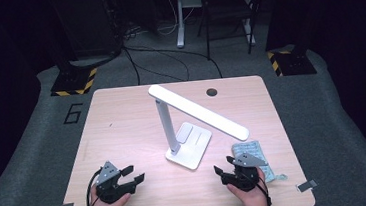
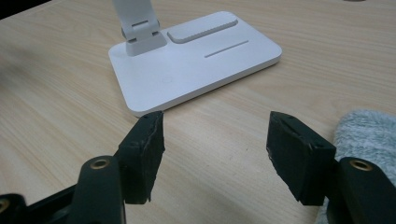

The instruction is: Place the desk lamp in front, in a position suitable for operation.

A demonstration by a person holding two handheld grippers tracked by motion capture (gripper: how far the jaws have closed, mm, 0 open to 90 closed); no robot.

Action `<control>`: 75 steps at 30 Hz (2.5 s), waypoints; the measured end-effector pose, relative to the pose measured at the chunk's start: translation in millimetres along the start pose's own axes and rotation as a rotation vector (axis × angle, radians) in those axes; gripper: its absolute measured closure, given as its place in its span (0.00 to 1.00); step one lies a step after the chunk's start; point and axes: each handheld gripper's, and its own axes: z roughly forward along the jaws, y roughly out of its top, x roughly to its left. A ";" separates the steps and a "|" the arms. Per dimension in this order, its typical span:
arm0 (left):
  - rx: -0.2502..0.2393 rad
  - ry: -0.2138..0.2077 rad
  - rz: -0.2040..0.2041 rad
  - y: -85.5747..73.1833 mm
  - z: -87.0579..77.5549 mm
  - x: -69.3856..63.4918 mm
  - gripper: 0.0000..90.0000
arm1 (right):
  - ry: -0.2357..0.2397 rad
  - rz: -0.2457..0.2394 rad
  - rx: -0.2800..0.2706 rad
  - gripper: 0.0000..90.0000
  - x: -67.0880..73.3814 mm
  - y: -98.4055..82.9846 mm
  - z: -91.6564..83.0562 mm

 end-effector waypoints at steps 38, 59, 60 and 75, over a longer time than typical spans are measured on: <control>-0.036 -0.095 0.048 63.3 6.3 -14.4 0.48 | -0.009 0.025 -0.032 0.42 -2.8 2.0 -7.1; -0.019 -0.140 0.090 119.5 72.2 -18.6 0.48 | 0.009 0.040 -0.021 0.42 -3.6 -1.0 -5.7; -0.018 -0.142 0.089 120.9 74.3 -19.0 0.48 | 0.010 0.041 -0.021 0.42 -3.5 -1.0 -5.9; -0.041 -0.161 0.150 137.0 109.7 -19.8 0.51 | 0.021 0.033 -0.026 0.41 -4.0 -2.5 -8.8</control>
